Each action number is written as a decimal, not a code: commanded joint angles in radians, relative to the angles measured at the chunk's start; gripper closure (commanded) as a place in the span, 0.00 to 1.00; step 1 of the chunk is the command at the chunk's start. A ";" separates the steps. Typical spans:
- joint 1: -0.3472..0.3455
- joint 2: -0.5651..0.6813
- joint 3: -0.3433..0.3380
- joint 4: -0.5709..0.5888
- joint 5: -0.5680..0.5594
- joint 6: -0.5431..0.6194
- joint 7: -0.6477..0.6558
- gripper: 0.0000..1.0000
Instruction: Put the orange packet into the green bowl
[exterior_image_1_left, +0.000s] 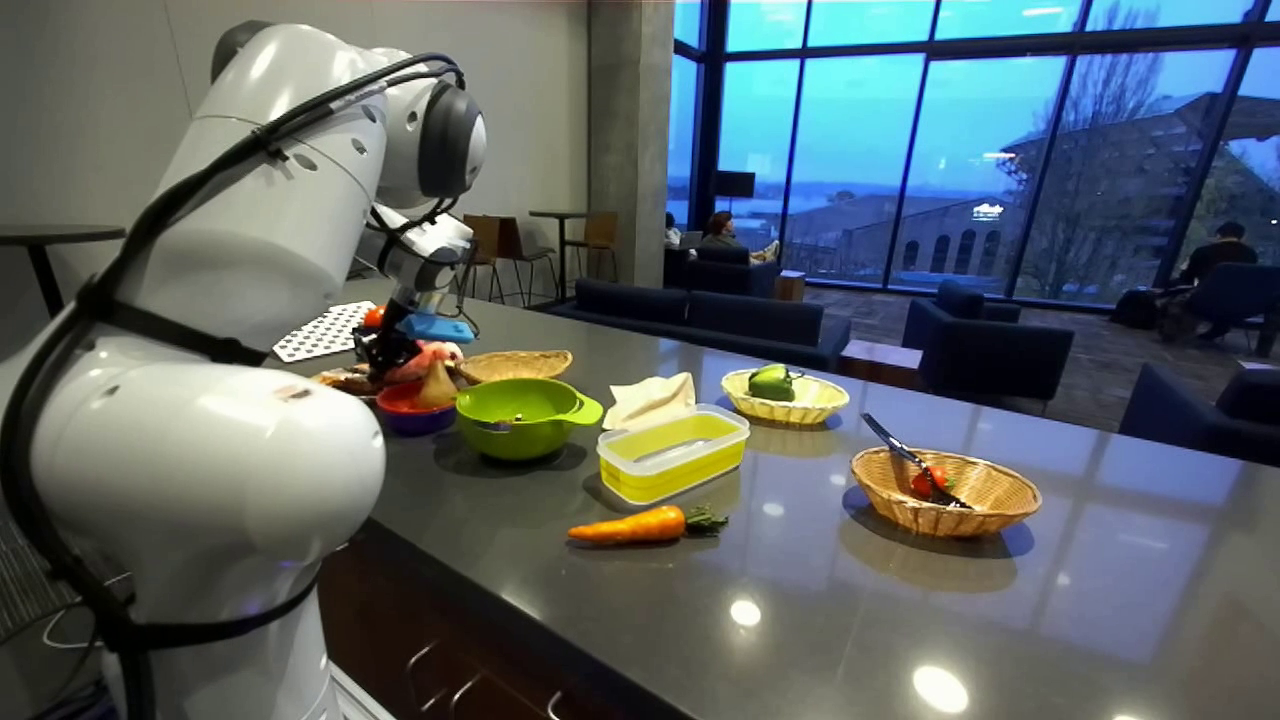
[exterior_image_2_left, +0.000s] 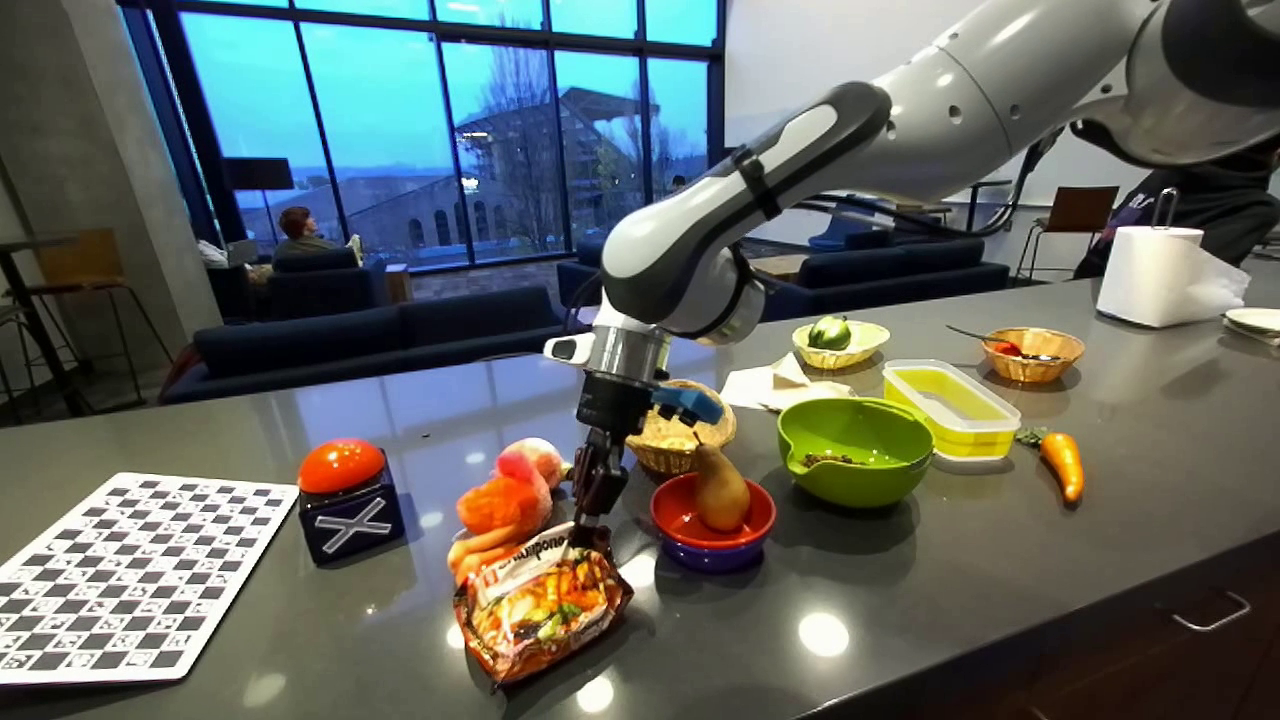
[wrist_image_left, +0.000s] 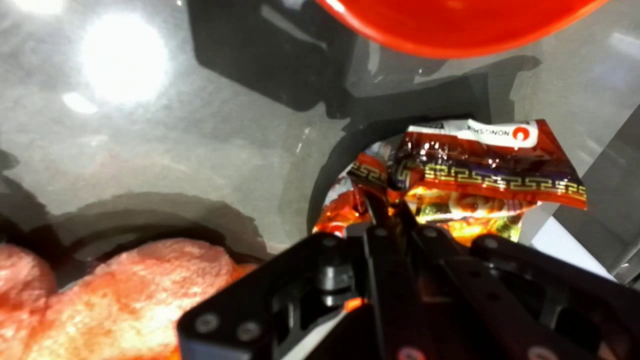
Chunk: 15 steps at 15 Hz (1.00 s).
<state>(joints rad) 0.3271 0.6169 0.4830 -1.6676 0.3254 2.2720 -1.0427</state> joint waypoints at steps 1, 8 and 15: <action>0.012 -0.066 -0.005 -0.033 -0.038 0.008 0.052 0.99; 0.027 -0.147 -0.002 -0.047 -0.087 0.005 0.105 0.99; 0.008 -0.297 0.000 -0.112 -0.076 0.105 0.132 0.99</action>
<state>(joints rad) 0.3525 0.4329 0.4829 -1.6974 0.2441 2.3132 -0.9361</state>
